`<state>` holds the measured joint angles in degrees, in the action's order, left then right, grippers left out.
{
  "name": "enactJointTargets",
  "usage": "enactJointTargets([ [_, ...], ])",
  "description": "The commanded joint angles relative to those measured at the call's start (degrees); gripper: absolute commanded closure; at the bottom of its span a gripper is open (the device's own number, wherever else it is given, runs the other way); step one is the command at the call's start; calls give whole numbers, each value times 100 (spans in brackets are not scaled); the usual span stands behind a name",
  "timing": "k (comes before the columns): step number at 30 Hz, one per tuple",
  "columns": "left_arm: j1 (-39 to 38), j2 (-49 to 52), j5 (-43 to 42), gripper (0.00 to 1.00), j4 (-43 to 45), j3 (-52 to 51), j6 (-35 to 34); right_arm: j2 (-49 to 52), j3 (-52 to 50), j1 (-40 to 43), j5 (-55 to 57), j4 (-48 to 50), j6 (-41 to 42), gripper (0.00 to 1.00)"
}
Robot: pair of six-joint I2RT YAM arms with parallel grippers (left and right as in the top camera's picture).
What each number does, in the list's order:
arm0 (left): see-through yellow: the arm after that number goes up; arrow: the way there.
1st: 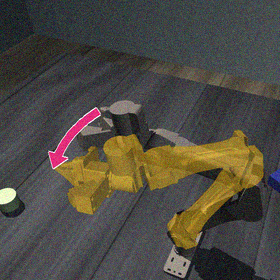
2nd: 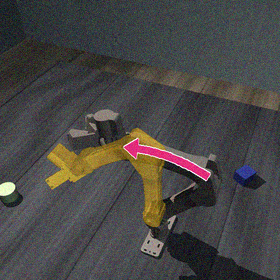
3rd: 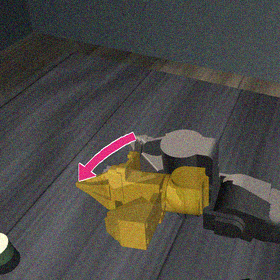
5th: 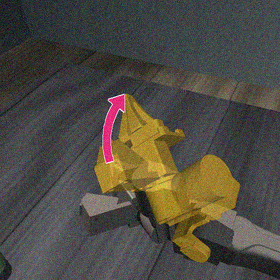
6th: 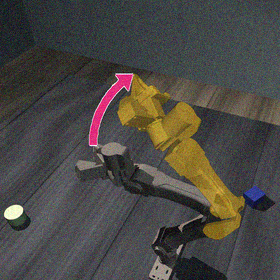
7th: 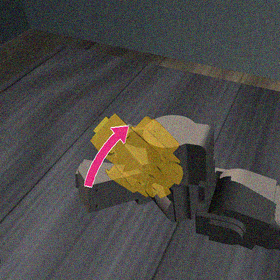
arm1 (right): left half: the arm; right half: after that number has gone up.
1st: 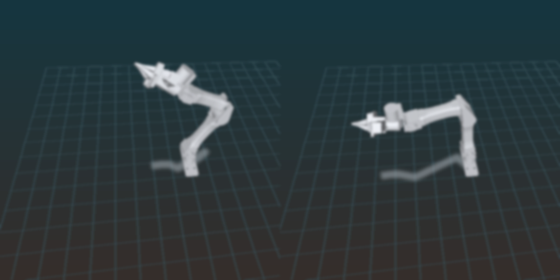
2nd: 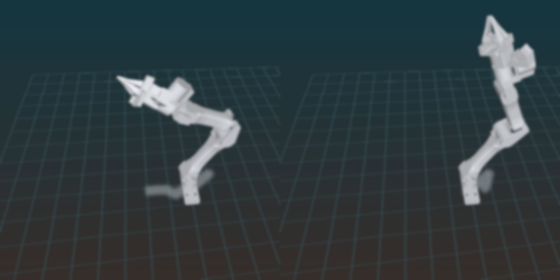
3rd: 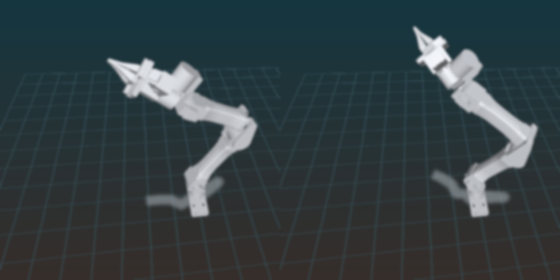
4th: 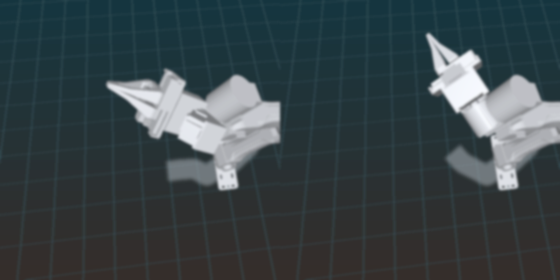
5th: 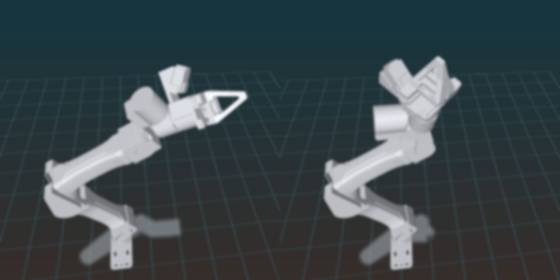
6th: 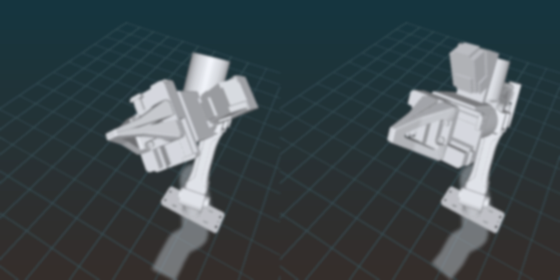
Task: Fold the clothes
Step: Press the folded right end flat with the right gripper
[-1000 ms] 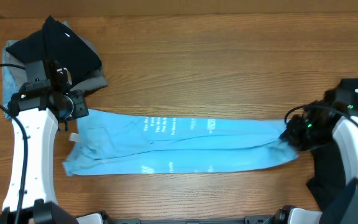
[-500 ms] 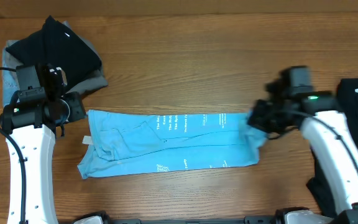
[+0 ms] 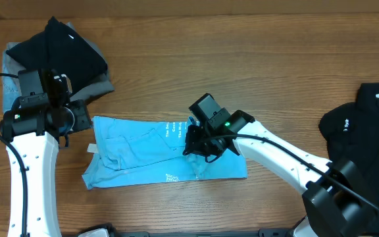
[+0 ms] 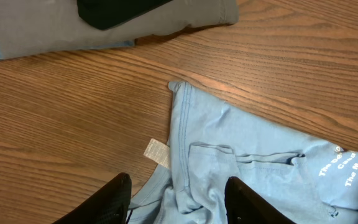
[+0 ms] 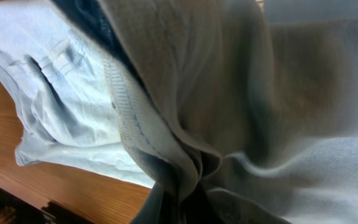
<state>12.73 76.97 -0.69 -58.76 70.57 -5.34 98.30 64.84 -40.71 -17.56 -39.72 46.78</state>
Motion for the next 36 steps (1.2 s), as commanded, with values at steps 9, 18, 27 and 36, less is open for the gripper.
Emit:
enactJointTargets([
  [9, -44, -114, -42, 47, -20, 162, 153, -72, 160, 4, -632, 796, -643, 56],
  [18, -44, -114, -44, 46, -42, 162, 153, -199, 11, 579, 555, -555, -629, 73],
  [27, -44, -114, -44, 46, -85, 162, 153, 415, -564, 118, -1209, 474, -446, 86],
  [36, -42, -114, -11, 44, -195, 162, 157, -13, -485, -37, -2524, 1827, -1132, 88],
])
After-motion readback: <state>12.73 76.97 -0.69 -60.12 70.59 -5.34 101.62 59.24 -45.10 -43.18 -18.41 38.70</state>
